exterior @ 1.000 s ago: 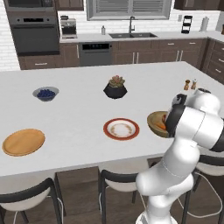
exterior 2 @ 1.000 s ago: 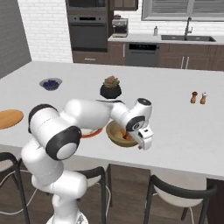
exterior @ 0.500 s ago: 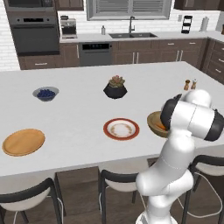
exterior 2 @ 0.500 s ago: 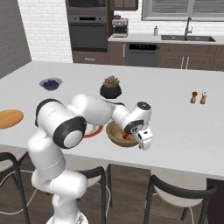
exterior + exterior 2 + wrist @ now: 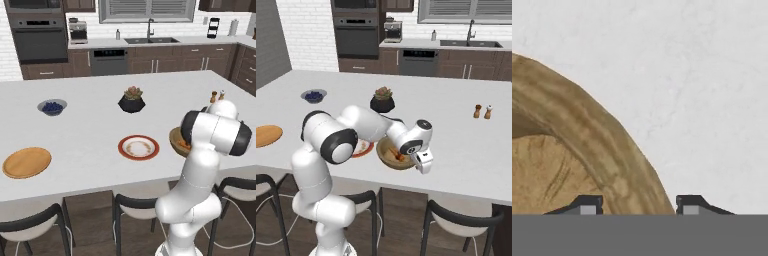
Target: Pick the chicken drumstick and carrot from their plates and place them in the bowl. Then put the bowl in the fridge.
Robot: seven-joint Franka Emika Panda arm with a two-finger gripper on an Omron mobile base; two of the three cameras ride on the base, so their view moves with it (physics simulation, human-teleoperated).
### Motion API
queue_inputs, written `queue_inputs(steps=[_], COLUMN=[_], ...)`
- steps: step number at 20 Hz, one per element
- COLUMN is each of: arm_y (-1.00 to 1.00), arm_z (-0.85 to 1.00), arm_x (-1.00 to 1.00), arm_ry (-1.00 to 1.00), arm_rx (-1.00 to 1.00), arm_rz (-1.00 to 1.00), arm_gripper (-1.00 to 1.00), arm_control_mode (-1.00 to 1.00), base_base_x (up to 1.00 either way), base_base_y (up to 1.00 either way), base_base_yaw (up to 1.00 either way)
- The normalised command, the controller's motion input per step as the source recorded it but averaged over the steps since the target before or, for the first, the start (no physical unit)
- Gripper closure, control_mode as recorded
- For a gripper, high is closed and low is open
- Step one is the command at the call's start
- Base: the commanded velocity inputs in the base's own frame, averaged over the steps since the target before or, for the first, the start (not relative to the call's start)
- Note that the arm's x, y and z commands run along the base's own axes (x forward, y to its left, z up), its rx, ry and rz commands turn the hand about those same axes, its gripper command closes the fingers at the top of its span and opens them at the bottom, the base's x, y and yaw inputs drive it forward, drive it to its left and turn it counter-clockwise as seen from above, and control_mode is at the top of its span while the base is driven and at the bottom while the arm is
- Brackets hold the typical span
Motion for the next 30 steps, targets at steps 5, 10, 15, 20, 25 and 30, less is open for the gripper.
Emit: queue_inputs(steps=[5,10,15,20,25,30], arm_y=[0.0,0.04,0.23,0.11,0.01,0.03], arm_z=[0.31,0.87,0.87,0.77,0.3,0.0], arm_x=[0.0,0.0,0.0,-0.32,-0.37,-0.04], arm_ry=[-0.01,-0.05,-0.11,-0.28,-0.37,-0.09], arm_rx=[0.0,-0.01,-0.1,-0.07,0.0,0.0], arm_rz=[0.0,-0.05,-0.09,-0.05,-0.01,0.0], arm_gripper=[1.0,1.0,1.0,1.0,1.0,1.0], arm_control_mode=[-1.0,-1.0,-1.0,-1.0,-1.0,-1.0], base_base_x=[0.0,0.0,0.0,0.0,0.0,0.0], base_base_y=[0.0,0.0,0.0,0.0,0.0,0.0], base_base_yaw=[0.0,0.0,0.0,0.0,0.0,0.0])
